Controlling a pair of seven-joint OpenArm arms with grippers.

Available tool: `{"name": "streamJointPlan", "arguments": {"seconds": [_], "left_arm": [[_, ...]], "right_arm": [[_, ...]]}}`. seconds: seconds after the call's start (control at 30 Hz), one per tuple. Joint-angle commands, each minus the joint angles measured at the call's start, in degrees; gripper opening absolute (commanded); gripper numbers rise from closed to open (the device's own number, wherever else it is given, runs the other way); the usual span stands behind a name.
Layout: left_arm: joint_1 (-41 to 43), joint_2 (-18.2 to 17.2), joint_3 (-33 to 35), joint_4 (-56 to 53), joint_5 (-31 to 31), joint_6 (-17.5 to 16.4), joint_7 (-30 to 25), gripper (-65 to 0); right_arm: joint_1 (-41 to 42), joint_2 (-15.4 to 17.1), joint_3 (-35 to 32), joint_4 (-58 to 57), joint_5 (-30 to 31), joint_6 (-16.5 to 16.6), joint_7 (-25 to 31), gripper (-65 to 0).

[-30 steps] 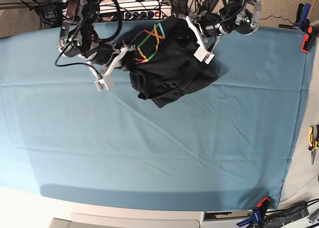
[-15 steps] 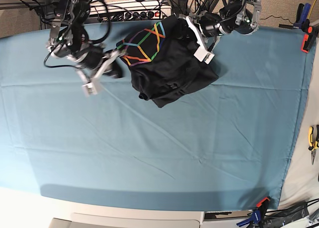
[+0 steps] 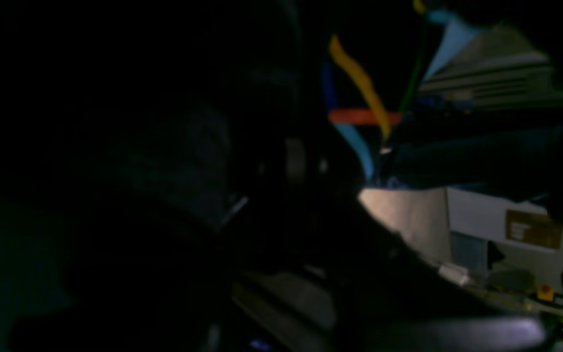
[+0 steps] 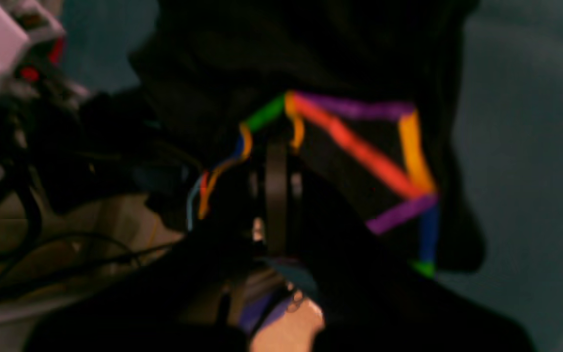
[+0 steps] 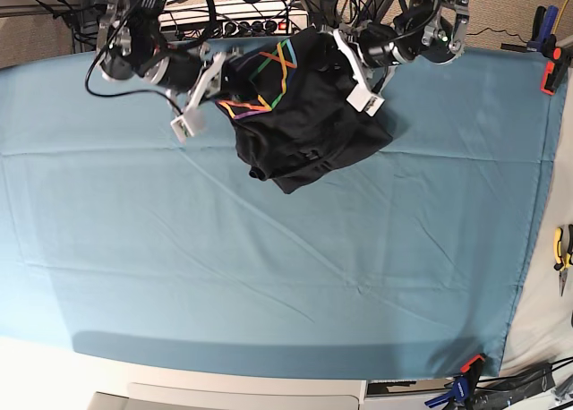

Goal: Fold the T-shirt properly
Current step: 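Press the printed side flat with the right gripper, then push the stack's sides inward with both grippers to square it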

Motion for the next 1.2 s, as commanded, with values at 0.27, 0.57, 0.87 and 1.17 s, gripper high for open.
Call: {"name": "streamJointPlan", "arguments": {"seconds": [0.27,0.57,0.87,1.17], "left_arm": [[0.13,-0.48,-0.22,7.61,1.42,0.79,0.74,-60.0],[0.22,-0.50,-0.22,12.87,-0.02,-0.04,0.57,-60.0],[-0.15,-0.48,-0.04,19.63,-3.04,-2.62,-2.49,-60.0],[-5.57,-0.15,-0.07,9.46,-2.97,-6.99,-5.84,-60.1]], "right_arm": [[0.11,0.20,0.17,0.24,-8.68,-0.33,3.82,-65.0],[0.11,0.17,0.15,-6.25,-9.14,-0.39,5.20,-65.0],[0.11,0.17,0.13,-6.40,-8.96,-0.39,5.40,-65.0],[0.11,0.17,0.13,-6.40,-6.47,-0.37,5.35,-65.0]]}}
